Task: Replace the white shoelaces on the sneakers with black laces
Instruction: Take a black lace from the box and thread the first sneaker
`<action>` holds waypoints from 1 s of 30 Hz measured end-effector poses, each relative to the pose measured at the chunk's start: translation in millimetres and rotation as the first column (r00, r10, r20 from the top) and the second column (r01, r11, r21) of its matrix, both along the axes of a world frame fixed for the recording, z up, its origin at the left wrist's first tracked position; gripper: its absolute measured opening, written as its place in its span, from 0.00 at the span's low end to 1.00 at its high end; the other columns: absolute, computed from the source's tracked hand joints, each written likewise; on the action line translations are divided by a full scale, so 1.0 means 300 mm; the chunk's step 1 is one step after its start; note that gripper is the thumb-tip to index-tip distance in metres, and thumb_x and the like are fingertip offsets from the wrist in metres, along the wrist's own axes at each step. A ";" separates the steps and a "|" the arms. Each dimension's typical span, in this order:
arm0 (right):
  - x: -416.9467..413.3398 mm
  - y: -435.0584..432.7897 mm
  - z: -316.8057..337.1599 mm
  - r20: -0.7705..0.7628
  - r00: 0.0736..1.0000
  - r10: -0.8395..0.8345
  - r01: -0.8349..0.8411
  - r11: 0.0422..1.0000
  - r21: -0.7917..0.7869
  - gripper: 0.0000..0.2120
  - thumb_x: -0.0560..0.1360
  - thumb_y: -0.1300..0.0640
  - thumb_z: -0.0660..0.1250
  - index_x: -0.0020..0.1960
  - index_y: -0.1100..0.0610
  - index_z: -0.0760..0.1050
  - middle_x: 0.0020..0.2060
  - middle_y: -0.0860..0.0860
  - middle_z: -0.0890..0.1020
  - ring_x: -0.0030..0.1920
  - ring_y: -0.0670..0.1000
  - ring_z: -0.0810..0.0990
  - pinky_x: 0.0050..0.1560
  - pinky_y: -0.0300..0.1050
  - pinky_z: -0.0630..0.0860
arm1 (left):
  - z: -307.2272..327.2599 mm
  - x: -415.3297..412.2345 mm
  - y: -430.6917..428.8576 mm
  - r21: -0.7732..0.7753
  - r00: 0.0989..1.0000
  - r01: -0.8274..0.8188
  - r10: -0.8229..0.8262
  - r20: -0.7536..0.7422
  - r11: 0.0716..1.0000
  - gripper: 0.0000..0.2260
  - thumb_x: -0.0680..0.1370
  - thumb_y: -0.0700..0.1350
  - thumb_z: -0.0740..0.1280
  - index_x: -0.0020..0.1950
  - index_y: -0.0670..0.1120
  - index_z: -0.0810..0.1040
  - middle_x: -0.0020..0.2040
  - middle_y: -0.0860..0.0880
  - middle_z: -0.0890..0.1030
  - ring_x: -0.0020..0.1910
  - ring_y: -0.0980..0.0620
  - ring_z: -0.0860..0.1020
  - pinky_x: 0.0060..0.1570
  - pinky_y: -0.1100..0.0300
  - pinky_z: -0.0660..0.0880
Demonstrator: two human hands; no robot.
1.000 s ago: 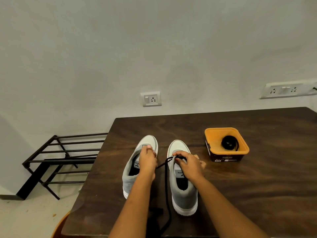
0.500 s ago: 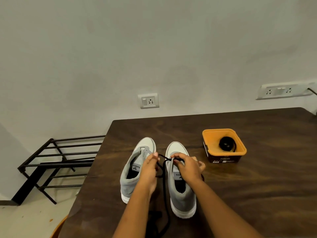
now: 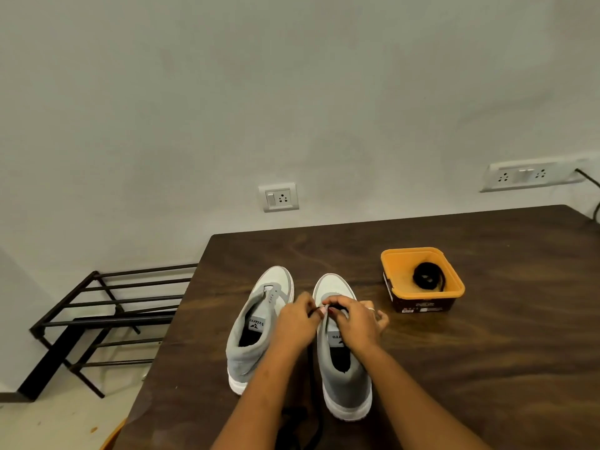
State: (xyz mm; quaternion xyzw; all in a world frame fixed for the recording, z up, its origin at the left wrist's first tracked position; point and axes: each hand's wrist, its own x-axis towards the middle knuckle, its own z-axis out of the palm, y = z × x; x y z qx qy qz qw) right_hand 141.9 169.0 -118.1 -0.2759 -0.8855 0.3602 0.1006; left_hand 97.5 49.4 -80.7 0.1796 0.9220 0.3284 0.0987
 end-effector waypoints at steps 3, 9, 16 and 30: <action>-0.001 0.003 -0.004 -0.006 1.000 0.003 -0.003 1.000 0.001 0.09 0.79 0.49 0.62 0.53 0.36 0.77 0.55 0.37 0.80 0.64 0.45 0.69 0.65 0.54 0.53 | -0.027 0.009 0.006 -0.030 0.993 0.061 -0.058 0.104 0.998 0.14 0.80 0.51 0.61 0.36 0.48 0.71 0.35 0.48 0.75 0.33 0.52 0.70 0.35 0.60 0.64; 0.006 0.000 0.006 -0.004 1.000 -0.013 0.013 1.000 0.022 0.09 0.79 0.48 0.61 0.51 0.35 0.77 0.55 0.37 0.80 0.63 0.45 0.70 0.65 0.55 0.54 | 0.022 0.017 -0.079 0.213 0.818 0.020 -0.138 0.558 0.977 0.16 0.81 0.48 0.60 0.34 0.49 0.66 0.29 0.51 0.67 0.21 0.58 0.59 0.21 0.67 0.56; 0.000 0.001 -0.001 -0.033 0.999 -0.042 0.043 0.999 0.027 0.10 0.79 0.50 0.62 0.49 0.34 0.78 0.57 0.35 0.78 0.62 0.46 0.67 0.62 0.52 0.57 | -0.031 0.035 -0.278 -0.010 0.671 0.150 -0.094 0.736 0.989 0.15 0.80 0.48 0.61 0.34 0.49 0.66 0.29 0.52 0.66 0.24 0.57 0.59 0.23 0.66 0.54; -0.001 0.025 -0.026 -0.173 0.975 -0.142 0.100 0.968 -0.230 0.20 0.71 0.65 0.72 0.61 0.54 0.74 0.58 0.53 0.78 0.59 0.52 0.76 0.55 0.38 0.70 | -0.074 0.021 0.000 0.135 0.995 -0.023 0.010 0.099 0.991 0.12 0.78 0.41 0.62 0.61 0.47 0.73 0.57 0.46 0.79 0.56 0.47 0.77 0.57 0.57 0.72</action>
